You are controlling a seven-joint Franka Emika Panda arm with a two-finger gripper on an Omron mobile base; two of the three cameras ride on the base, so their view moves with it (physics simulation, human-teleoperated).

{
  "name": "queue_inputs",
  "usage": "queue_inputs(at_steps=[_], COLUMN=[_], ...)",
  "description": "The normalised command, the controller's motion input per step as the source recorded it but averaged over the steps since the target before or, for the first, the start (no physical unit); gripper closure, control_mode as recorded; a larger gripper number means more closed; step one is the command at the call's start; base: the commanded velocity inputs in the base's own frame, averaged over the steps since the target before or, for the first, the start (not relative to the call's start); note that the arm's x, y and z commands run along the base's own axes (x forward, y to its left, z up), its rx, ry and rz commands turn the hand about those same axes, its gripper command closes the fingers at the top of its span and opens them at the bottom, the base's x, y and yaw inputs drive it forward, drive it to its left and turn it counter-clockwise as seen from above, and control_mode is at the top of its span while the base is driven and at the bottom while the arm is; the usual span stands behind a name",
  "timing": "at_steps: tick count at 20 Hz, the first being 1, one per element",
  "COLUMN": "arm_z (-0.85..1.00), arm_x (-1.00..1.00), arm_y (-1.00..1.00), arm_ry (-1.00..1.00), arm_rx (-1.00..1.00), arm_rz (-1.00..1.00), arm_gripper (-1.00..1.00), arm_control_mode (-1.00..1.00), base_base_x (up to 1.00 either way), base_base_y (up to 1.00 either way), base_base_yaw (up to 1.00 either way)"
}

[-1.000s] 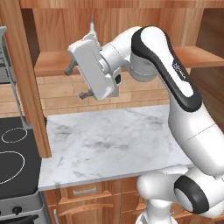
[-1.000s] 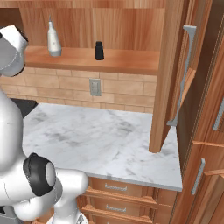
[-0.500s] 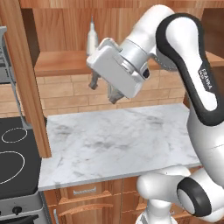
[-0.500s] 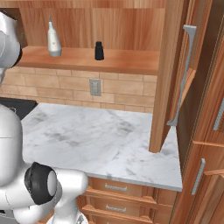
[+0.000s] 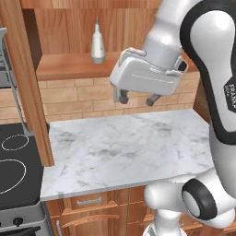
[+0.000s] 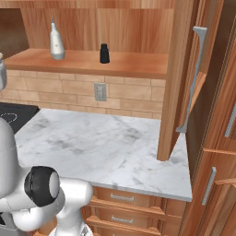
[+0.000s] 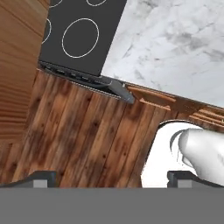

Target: Move the oil and vinegar bottle and shaker from the cabinet to the dining counter.

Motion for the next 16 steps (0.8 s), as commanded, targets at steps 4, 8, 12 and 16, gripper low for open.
queue_inputs(at_steps=[4,8,12,16], arm_z=[0.08,0.04,0.00,0.00], arm_x=[-0.16,-0.04,0.01,0.04], arm_y=[-0.52,-0.42,-0.26,-0.24], arm_ry=[-0.26,-0.34,-0.44,-0.48], arm_rx=[-0.29,-0.26,-0.21,-0.13], arm_rz=[-0.08,-0.10,-0.11,-0.09], arm_gripper=[-1.00,-1.00,-1.00,-1.00], arm_control_mode=[-1.00,-1.00,-1.00,-1.00], base_base_x=[0.00,0.00,0.00,0.00], base_base_y=[0.00,0.00,0.00,0.00], base_base_yaw=[0.00,0.00,0.00,0.00])
